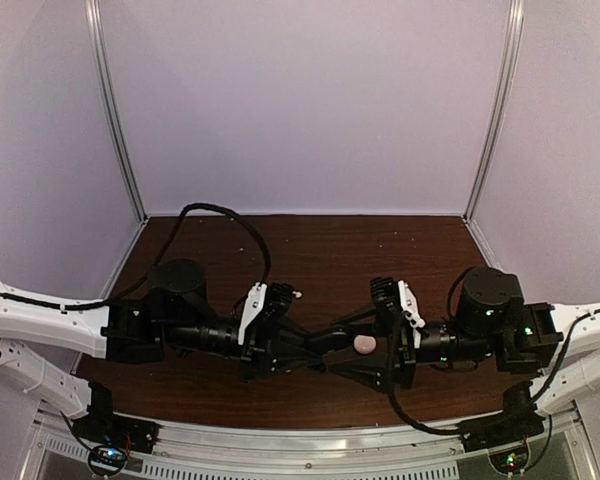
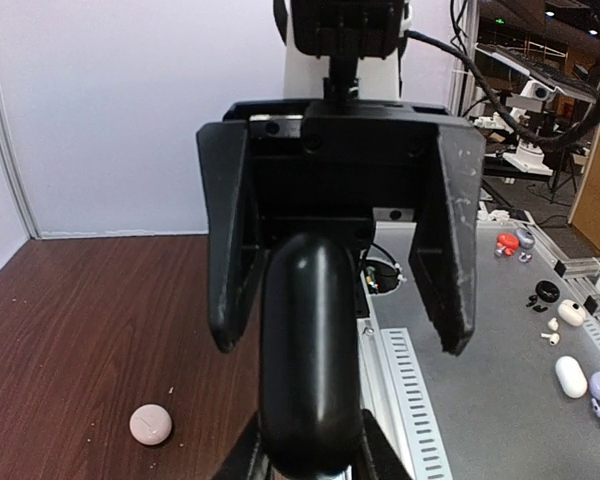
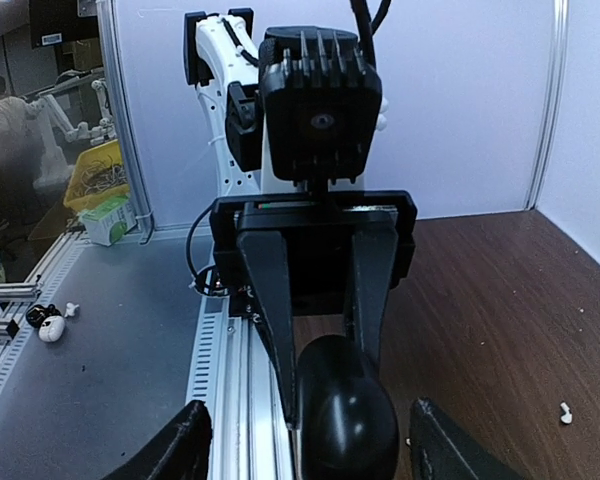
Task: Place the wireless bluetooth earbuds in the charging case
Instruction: Pass from the left arm to the right
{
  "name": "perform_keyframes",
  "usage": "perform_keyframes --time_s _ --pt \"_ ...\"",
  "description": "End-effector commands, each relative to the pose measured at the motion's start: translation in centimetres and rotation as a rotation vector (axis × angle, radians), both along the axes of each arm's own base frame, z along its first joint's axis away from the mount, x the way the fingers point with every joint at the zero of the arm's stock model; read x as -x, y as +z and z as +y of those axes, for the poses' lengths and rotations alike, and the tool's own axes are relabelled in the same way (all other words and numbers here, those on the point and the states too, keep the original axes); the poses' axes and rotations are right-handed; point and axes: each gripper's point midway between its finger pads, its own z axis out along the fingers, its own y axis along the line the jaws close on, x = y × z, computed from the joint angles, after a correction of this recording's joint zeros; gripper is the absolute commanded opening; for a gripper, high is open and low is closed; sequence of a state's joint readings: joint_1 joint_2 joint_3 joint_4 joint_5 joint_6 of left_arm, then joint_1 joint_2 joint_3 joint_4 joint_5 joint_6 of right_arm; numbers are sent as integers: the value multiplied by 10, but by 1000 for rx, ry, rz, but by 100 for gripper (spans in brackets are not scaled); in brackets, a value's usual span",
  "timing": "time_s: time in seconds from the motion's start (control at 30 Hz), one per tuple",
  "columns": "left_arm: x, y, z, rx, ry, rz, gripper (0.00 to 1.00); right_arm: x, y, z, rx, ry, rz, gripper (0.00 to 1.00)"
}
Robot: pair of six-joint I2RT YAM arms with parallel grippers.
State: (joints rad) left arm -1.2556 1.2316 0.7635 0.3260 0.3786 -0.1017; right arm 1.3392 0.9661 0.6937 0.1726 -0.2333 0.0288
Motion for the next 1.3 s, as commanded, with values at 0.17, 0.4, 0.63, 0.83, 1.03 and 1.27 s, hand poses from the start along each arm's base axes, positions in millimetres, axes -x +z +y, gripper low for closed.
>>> perform_keyframes --time_s 0.17,0.4,0.63,0.83,1.03,1.27 --pt "10 16 -9 22 -86 37 0 7 -7 15 73 60 33 56" --pt "10 15 -8 18 -85 30 0 1 0 7 34 39 65 46" --pt "10 16 -7 22 -81 23 0 -3 0 2 25 42 85 38" --pt "8 19 -6 29 -66 19 0 4 -7 6 44 88 96 47" --pt "6 21 -7 36 -59 16 0 6 -16 9 67 109 103 46" --pt "6 20 -7 39 -62 16 0 2 -11 6 50 81 98 37"
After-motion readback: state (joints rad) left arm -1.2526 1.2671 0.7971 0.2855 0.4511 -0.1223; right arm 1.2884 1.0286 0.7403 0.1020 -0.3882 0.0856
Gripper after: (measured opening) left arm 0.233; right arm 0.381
